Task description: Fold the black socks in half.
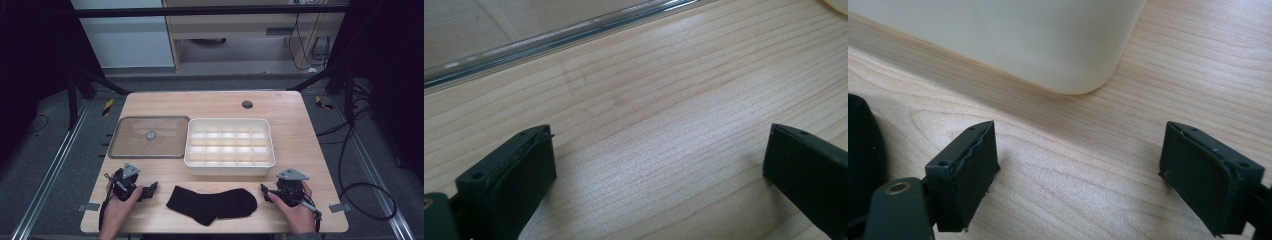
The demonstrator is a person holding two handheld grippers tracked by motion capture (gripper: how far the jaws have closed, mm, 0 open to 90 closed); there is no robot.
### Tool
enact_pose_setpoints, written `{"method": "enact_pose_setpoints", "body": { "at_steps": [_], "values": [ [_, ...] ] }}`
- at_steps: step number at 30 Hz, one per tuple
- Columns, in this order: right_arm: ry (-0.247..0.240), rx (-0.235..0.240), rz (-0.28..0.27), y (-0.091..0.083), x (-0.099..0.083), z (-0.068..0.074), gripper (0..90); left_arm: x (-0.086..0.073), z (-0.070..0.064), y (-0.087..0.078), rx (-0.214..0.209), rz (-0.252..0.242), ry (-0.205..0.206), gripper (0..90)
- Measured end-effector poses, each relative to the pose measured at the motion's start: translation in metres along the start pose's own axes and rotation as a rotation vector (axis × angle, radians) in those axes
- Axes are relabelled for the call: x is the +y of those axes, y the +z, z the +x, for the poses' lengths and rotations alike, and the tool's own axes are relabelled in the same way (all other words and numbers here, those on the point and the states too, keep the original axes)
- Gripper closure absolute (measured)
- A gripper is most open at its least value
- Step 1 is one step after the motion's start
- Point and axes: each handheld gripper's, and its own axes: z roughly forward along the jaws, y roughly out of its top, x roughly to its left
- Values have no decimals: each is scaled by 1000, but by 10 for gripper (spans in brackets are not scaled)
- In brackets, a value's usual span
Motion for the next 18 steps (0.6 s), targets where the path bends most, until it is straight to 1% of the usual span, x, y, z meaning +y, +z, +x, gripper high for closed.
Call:
{"method": "enact_pose_setpoints", "body": {
  "at_steps": [6,7,9,10,12,13,14,15,16,18],
  "values": [
    [-5,4,1,1,1,-1,148,1,-1,0,-4,-1,-1,0],
    [-5,4,1,1,1,-1,148,1,-1,0,-4,-1,-1,17],
    [-2,3,1,1,1,0,150,0,-2,-5,-37,-18,-21,46],
    [-3,0,1,1,1,0,153,-1,-3,-7,-39,-21,-24,49],
    [2,-2,0,0,0,1,163,-3,-6,-13,-42,-18,-18,57],
    [-1,-6,0,0,0,1,179,-4,-9,-19,-50,-22,-32,61],
    [-1,-6,0,0,0,1,179,-4,-9,-19,-50,-22,-32,65],
    [0,-5,8,-3,1,2,262,-4,-13,-24,-58,-22,-30,69],
    [1,2,16,-4,2,3,304,-3,-15,-27,-54,-26,-27,72],
    [-10,-8,3,-8,6,4,327,2,-19,-34,-47,-56,-22,80]
  ]
}}
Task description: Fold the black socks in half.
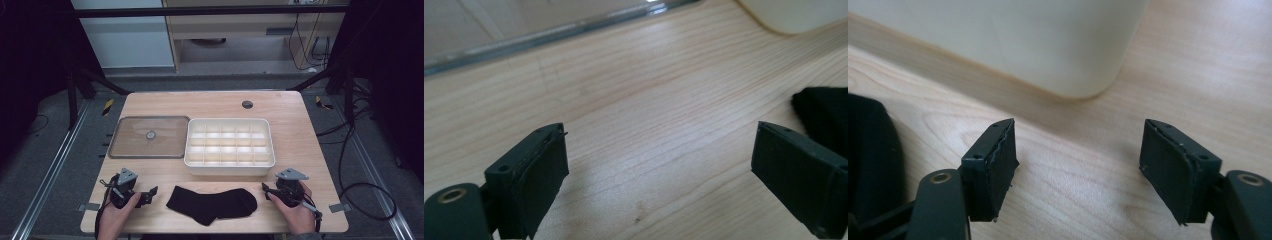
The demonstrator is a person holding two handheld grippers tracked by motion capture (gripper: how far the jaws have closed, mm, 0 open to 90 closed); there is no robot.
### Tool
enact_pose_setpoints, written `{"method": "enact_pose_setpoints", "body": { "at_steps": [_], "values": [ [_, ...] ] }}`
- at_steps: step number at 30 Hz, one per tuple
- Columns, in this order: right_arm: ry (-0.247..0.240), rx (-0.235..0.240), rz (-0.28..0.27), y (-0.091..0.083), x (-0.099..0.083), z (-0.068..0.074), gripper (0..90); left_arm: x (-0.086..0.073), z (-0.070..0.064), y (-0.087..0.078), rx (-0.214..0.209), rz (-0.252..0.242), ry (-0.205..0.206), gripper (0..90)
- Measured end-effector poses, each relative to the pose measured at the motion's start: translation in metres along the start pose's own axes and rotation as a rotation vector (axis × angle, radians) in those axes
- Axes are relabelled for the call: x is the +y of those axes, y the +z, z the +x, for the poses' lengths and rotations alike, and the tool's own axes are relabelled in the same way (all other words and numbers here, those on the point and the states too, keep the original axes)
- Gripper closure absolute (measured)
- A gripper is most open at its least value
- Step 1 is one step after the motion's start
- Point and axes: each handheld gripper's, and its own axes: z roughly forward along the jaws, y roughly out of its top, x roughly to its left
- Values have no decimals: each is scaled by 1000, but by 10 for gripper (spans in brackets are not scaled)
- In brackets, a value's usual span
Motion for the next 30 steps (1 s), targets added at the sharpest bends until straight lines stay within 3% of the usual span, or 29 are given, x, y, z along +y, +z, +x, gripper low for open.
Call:
{"method": "enact_pose_setpoints", "body": {
  "at_steps": [5,8,9,10,12,13,14,16,22,30],
  "values": [
    [-16,61,-8,-27,16,12,452,15,-12,-11,-22,-16,28,107],
    [-11,121,-1,-44,26,19,549,31,-29,-15,-38,30,78,133],
    [-11,121,-1,-44,26,19,549,31,-29,-15,-38,30,78,138],
    [0,158,17,-49,33,21,645,38,-37,-15,-39,36,91,163],
    [7,172,29,-51,36,24,719,42,-45,-14,-39,43,103,182],
    [8,182,36,-50,37,26,732,42,-45,-14,-39,43,103,192],
    [8,200,45,-49,38,29,733,41,-56,-9,-49,67,123,204],
    [-20,218,68,-47,37,39,691,39,-63,-4,-48,83,141,217],
    [-58,249,114,-37,32,61,443,30,-75,-1,-49,119,163,231],
    [-104,264,161,-21,29,73,335,21,-78,-1,-31,158,192,269]
  ]
}}
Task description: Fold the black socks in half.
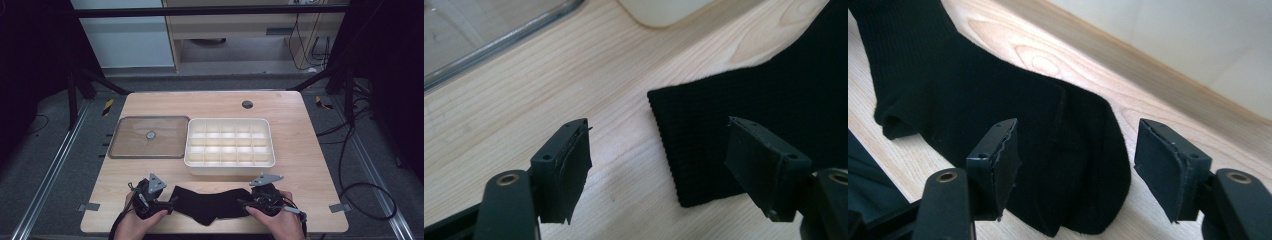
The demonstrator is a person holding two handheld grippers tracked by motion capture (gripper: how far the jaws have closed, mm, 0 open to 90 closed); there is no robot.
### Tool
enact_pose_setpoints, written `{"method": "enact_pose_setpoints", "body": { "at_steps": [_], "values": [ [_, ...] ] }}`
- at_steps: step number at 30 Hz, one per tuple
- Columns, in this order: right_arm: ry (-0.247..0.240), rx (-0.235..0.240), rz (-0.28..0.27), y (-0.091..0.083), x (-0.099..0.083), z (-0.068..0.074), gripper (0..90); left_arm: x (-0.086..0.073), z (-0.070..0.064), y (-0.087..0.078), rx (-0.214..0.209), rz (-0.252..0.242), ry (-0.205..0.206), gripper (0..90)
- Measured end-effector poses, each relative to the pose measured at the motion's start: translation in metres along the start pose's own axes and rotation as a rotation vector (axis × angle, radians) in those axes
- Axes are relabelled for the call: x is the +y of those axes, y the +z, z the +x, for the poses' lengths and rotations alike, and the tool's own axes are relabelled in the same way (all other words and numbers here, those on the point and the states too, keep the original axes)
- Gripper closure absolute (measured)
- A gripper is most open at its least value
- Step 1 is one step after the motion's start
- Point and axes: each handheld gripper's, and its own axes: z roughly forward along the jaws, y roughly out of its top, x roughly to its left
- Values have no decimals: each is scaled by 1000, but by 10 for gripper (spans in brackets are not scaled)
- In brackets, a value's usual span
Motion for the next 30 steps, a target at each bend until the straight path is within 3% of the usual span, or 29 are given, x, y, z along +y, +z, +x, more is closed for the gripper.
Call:
{"method": "enact_pose_setpoints", "body": {
  "at_steps": [5,6,9,13,17,19,22,26,27,30],
  "values": [
    [3,-11,33,9,0,-1,347,-3,2,5,-10,22,-2,305],
    [-1,-32,19,10,0,-3,429,-4,2,9,-13,30,-3,321],
    [19,-19,29,11,-2,-5,493,-4,3,12,-38,36,-13,351],
    [15,-11,47,11,-4,-6,586,-2,1,14,-51,46,-6,407],
    [4,6,53,9,-5,-2,762,1,1,17,-95,67,-6,485],
    [-4,16,50,8,-6,-2,787,1,1,18,-108,67,-14,517],
    [-6,25,52,6,-7,-2,782,2,1,20,-134,75,-19,560],
    [3,29,26,2,-6,-1,675,2,0,21,-151,82,-10,627],
    [5,23,10,0,-5,-2,612,2,0,21,-154,88,-6,627],
    [11,12,16,0,-6,-1,556,2,0,22,-171,93,-5,673]
  ]
}}
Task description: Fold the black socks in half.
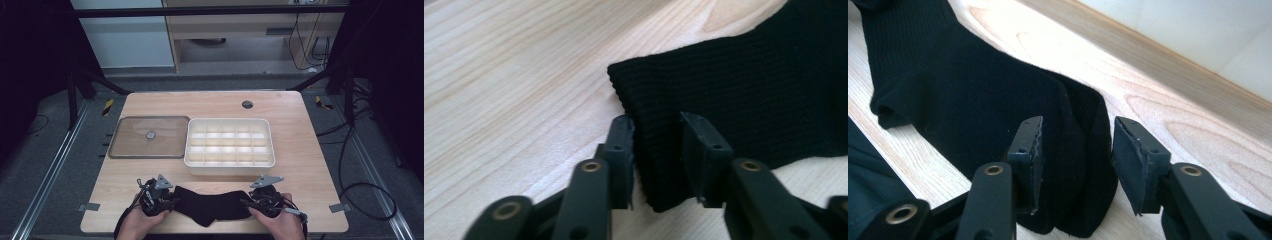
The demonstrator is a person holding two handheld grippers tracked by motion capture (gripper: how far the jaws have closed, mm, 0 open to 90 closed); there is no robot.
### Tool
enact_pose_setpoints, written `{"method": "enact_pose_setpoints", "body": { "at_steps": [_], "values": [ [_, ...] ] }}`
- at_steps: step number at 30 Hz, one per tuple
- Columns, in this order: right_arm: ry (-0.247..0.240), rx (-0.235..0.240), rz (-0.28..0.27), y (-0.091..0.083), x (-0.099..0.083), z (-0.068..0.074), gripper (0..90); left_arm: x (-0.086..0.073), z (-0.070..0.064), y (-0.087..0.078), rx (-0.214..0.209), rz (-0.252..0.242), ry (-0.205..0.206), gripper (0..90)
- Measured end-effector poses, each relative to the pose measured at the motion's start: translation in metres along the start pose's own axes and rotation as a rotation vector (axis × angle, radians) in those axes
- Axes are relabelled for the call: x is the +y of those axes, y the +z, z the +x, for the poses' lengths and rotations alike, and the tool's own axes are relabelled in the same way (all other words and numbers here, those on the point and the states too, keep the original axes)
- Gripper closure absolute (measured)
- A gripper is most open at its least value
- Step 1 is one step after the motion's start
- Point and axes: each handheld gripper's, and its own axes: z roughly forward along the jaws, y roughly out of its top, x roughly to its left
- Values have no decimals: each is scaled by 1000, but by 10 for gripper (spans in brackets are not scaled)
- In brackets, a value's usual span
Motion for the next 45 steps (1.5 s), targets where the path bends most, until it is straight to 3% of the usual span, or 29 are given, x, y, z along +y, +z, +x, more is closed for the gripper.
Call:
{"method": "enact_pose_setpoints", "body": {
  "at_steps": [4,12,22,24,29,33,40,45],
  "values": [
    [3,-6,-1,0,-2,-2,537,0,2,1,-22,-1,-24,701],
    [-1,-9,-19,-4,-3,-1,574,3,0,1,-24,19,-3,769],
    [4,-16,18,5,-4,1,507,2,-1,1,-20,5,6,779],
    [12,-13,30,7,-4,0,529,2,-1,1,-20,7,8,783],
    [12,-9,47,9,-4,0,705,2,1,0,-32,10,7,794],
    [9,-5,43,9,-6,0,761,3,2,0,-36,9,8,801],
    [1,-13,30,4,-6,1,565,6,5,-6,-34,5,11,806],
    [2,-5,41,5,-7,2,529,8,9,-9,-33,-4,9,807]
  ]
}}
